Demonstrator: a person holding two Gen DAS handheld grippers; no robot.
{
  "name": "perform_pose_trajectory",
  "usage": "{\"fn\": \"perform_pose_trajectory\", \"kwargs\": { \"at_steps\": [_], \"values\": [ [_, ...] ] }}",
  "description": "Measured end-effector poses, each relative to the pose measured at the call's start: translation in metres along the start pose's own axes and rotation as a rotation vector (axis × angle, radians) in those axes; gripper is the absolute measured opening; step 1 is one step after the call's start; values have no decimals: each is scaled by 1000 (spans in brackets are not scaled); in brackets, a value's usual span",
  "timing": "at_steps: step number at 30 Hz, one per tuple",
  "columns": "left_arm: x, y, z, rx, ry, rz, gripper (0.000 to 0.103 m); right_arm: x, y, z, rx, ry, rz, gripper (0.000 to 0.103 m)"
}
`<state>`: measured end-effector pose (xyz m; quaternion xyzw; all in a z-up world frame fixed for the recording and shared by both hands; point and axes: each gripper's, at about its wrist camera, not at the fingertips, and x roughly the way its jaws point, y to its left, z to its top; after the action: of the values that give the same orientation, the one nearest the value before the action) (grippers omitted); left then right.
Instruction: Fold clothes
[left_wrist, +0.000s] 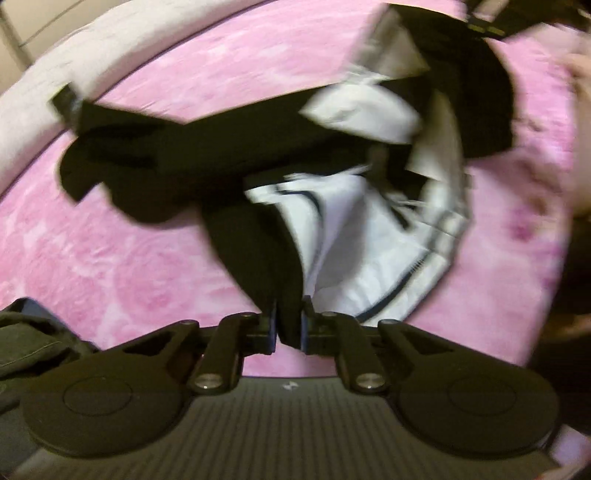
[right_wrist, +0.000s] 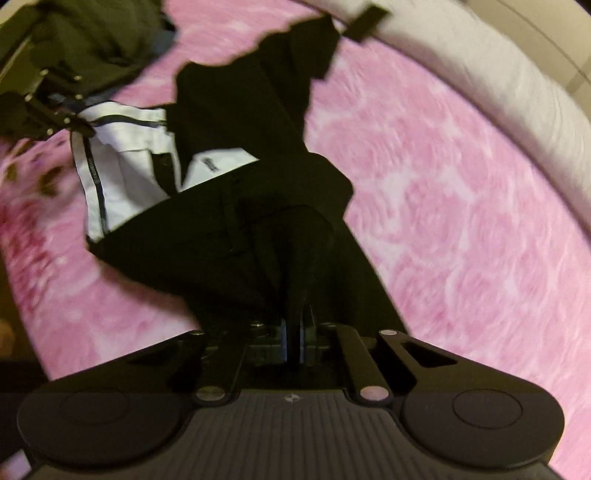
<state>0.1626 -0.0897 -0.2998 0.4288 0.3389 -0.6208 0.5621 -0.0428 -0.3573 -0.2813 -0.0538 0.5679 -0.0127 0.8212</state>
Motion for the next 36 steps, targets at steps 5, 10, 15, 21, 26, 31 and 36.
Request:
{"fn": "perform_pose_trajectory", "kwargs": {
  "at_steps": [5, 10, 15, 21, 26, 31, 36],
  "values": [
    [-52, -78, 35, 27, -31, -124, 8, -75, -29, -10, -147, -107, -54, 4],
    [-64, -190, 108, 27, -133, -254, 5, -141, -80, -36, -270, -221, -145, 2],
    [-43, -274, 203, 30, -265, -359, 5, -185, -138, -96, -305, -255, -230, 1],
    [-32, -347, 306, 145, -406, -540, 0, -222, -212, -176, -157, -257, -373, 1],
    [-13, -375, 344, 238, -371, -526, 0, -208, -253, -219, 5, -207, -414, 8],
    [28, -330, 323, 170, -220, -327, 26, -167, -273, -260, 194, -92, -531, 52],
    [94, -234, 287, 44, -24, -43, 52, -156, -262, -303, 466, -91, -435, 72]
  ]
}}
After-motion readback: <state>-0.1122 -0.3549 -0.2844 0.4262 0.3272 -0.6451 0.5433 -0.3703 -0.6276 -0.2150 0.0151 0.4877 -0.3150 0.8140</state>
